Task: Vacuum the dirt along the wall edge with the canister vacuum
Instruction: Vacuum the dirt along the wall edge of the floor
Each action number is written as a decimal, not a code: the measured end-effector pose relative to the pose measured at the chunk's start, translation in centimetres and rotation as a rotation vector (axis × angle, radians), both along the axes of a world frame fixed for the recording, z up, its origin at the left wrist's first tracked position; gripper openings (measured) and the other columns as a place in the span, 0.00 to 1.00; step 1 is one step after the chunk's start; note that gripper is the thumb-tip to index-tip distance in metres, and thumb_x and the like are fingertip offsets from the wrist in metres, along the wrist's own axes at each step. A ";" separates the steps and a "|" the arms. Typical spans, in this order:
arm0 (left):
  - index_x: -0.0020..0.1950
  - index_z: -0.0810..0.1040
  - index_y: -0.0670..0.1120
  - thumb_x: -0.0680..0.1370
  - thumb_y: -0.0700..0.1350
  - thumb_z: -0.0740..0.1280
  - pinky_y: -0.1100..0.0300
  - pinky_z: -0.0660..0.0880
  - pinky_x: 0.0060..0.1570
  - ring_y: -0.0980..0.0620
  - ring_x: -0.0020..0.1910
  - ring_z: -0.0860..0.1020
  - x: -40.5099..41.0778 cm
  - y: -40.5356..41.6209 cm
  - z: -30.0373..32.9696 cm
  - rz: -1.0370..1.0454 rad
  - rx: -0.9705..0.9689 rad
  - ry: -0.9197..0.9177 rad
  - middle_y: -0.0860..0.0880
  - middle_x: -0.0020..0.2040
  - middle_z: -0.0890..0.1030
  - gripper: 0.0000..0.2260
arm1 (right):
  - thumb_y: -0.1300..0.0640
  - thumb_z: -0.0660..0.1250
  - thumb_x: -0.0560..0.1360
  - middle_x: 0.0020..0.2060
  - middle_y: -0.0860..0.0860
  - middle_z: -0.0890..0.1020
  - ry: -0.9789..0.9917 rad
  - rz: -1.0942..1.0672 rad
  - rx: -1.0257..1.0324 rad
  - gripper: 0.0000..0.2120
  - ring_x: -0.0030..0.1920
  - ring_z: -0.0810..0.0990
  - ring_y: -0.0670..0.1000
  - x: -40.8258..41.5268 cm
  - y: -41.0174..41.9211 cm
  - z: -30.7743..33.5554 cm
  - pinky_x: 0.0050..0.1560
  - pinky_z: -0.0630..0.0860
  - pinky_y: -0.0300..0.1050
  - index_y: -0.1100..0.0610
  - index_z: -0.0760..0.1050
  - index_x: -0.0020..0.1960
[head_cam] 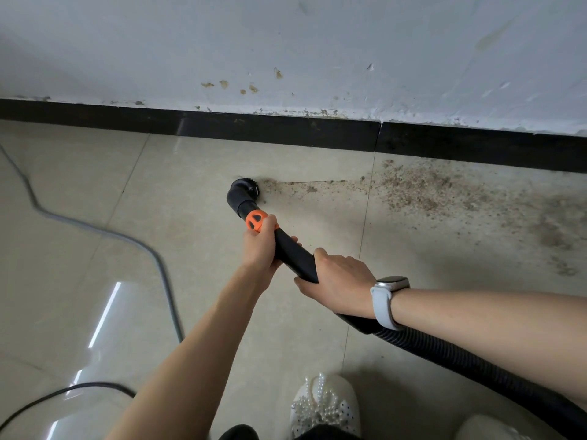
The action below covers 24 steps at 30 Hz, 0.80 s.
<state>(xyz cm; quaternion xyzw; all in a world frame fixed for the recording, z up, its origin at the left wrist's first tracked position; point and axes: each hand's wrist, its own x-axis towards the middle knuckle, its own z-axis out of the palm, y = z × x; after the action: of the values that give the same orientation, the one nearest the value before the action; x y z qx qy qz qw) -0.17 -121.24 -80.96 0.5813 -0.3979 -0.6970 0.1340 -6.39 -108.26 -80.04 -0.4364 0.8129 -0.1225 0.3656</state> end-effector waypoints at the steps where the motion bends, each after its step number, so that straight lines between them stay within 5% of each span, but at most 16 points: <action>1: 0.46 0.68 0.44 0.77 0.44 0.61 0.56 0.79 0.35 0.52 0.27 0.81 -0.1 0.5 -0.1 -0.005 0.001 -0.004 0.44 0.39 0.73 0.04 | 0.40 0.59 0.75 0.29 0.46 0.71 0.002 -0.001 0.006 0.20 0.27 0.69 0.47 -0.1 0.5 0.0 0.27 0.61 0.43 0.50 0.54 0.36; 16: 0.49 0.66 0.43 0.78 0.43 0.60 0.56 0.79 0.33 0.51 0.29 0.80 -1.7 5.7 0.8 -0.023 0.051 -0.004 0.43 0.41 0.73 0.05 | 0.40 0.58 0.75 0.31 0.46 0.70 0.020 -0.017 0.026 0.18 0.30 0.70 0.49 -1.5 5.7 0.8 0.29 0.61 0.43 0.54 0.61 0.44; 24: 0.48 0.68 0.44 0.77 0.44 0.61 0.52 0.80 0.41 0.51 0.30 0.81 -4.4 8.7 0.9 -0.102 0.063 0.018 0.44 0.40 0.74 0.04 | 0.39 0.59 0.75 0.31 0.45 0.70 0.049 -0.073 0.037 0.17 0.29 0.69 0.48 -3.6 9.2 1.2 0.29 0.62 0.44 0.53 0.61 0.44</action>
<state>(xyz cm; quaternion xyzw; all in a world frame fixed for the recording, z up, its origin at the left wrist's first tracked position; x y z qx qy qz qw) -4.59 -112.54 -80.06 0.5578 -0.4036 -0.7204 0.0833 -9.95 -99.10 -78.80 -0.4024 0.8392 -0.1103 0.3489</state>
